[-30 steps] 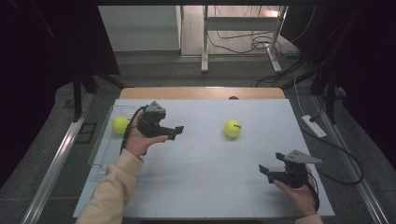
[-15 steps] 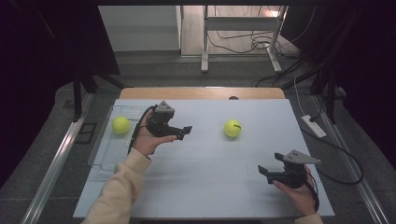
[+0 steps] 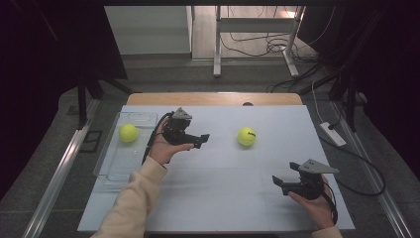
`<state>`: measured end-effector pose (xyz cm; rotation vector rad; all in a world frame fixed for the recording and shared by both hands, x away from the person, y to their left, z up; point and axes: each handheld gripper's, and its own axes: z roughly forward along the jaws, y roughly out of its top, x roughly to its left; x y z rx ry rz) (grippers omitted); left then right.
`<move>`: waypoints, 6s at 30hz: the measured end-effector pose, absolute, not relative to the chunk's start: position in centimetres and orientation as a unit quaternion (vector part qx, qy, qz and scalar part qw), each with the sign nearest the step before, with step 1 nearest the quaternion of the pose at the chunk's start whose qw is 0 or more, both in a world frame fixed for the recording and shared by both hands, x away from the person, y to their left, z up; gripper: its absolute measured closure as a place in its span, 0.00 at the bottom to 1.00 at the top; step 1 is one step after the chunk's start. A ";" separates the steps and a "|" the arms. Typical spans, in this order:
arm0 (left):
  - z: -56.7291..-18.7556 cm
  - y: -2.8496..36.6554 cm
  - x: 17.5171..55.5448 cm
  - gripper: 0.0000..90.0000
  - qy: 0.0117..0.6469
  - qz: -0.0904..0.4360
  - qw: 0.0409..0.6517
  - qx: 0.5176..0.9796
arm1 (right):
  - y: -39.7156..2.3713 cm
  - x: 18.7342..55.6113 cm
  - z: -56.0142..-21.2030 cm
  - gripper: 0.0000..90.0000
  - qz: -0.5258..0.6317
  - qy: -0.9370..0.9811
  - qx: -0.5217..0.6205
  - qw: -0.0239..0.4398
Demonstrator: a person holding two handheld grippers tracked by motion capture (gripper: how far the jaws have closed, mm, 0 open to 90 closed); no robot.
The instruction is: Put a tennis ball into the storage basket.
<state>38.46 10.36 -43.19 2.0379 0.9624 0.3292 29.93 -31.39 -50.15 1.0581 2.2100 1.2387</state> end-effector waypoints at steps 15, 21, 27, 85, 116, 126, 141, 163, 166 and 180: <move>-43.2 9.0 39.0 0.09 0.376 0.129 0.419 0.817 | -31.5 29.3 -49.9 0.13 0.446 0.786 0.381 0.195; -43.3 8.8 39.0 0.09 0.374 0.130 0.413 0.820 | -31.3 29.3 -49.8 0.13 0.449 0.785 0.380 0.193; -43.5 8.5 39.2 0.09 0.374 0.129 0.413 0.821 | -30.9 29.3 -49.8 0.13 0.448 0.787 0.377 0.194; -44.7 1.9 42.3 0.09 0.349 0.097 0.400 0.842 | -30.6 29.6 -50.1 0.13 0.447 0.789 0.376 0.189; -45.9 -1.2 44.3 0.09 0.346 0.085 0.384 0.852 | -30.7 29.7 -50.2 0.14 0.442 0.791 0.376 0.190; -46.5 -2.3 44.9 0.09 0.347 0.075 0.379 0.855 | -30.8 29.7 -50.2 0.14 0.442 0.791 0.378 0.189; -47.6 -3.3 45.6 0.09 0.352 0.067 0.372 0.856 | -30.8 29.7 -50.2 0.14 0.442 0.791 0.379 0.189; -48.2 -4.8 46.5 0.09 0.356 0.066 0.364 0.858 | -31.0 29.8 -50.3 0.14 0.439 0.791 0.381 0.191; -48.3 -5.0 46.7 0.09 0.356 0.067 0.362 0.859 | -31.1 29.8 -50.3 0.14 0.441 0.790 0.380 0.190; -48.9 -5.8 47.4 0.09 0.363 0.069 0.354 0.859 | -31.2 29.8 -50.3 0.14 0.441 0.790 0.381 0.189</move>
